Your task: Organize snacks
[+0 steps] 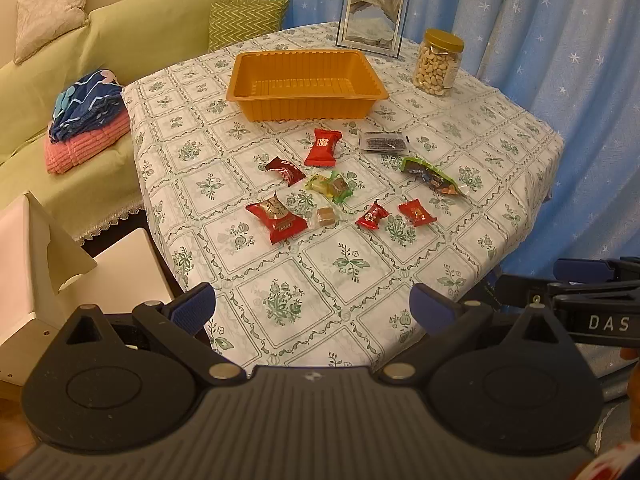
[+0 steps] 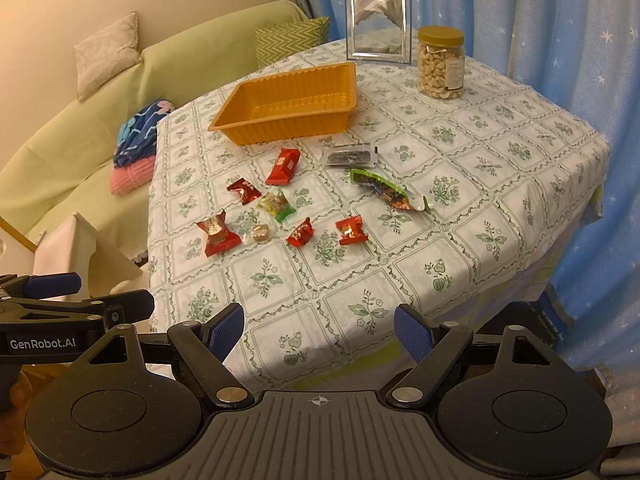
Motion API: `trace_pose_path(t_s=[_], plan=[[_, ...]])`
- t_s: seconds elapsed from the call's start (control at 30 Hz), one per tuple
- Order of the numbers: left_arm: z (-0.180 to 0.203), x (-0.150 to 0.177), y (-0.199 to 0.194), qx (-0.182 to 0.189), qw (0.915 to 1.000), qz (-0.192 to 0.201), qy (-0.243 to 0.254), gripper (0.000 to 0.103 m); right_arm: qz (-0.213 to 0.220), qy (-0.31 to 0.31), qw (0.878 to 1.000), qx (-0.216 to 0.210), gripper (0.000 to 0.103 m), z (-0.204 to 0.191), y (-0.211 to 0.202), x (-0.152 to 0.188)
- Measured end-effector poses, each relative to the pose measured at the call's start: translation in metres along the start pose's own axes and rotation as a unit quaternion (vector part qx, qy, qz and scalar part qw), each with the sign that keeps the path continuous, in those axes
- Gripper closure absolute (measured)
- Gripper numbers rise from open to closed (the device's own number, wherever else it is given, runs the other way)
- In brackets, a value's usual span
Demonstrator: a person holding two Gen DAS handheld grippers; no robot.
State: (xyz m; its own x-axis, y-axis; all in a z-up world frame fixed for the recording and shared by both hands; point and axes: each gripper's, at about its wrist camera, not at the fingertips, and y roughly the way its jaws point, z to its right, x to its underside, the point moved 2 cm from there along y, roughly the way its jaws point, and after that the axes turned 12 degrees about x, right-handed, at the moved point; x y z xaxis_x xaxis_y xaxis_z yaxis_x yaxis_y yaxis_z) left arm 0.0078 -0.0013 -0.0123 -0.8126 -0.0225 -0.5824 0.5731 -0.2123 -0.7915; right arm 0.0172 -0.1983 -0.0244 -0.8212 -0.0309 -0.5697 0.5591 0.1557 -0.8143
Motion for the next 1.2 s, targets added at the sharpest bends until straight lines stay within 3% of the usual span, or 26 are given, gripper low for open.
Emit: trace_pose_path(t_s=[1.2], plan=[[0.000,-0.007,-0.012,-0.008,1.0000,0.001,-0.004,0.000,0.006,-0.006,1.000,-0.023,0.021,0.007,0.002,-0.004]])
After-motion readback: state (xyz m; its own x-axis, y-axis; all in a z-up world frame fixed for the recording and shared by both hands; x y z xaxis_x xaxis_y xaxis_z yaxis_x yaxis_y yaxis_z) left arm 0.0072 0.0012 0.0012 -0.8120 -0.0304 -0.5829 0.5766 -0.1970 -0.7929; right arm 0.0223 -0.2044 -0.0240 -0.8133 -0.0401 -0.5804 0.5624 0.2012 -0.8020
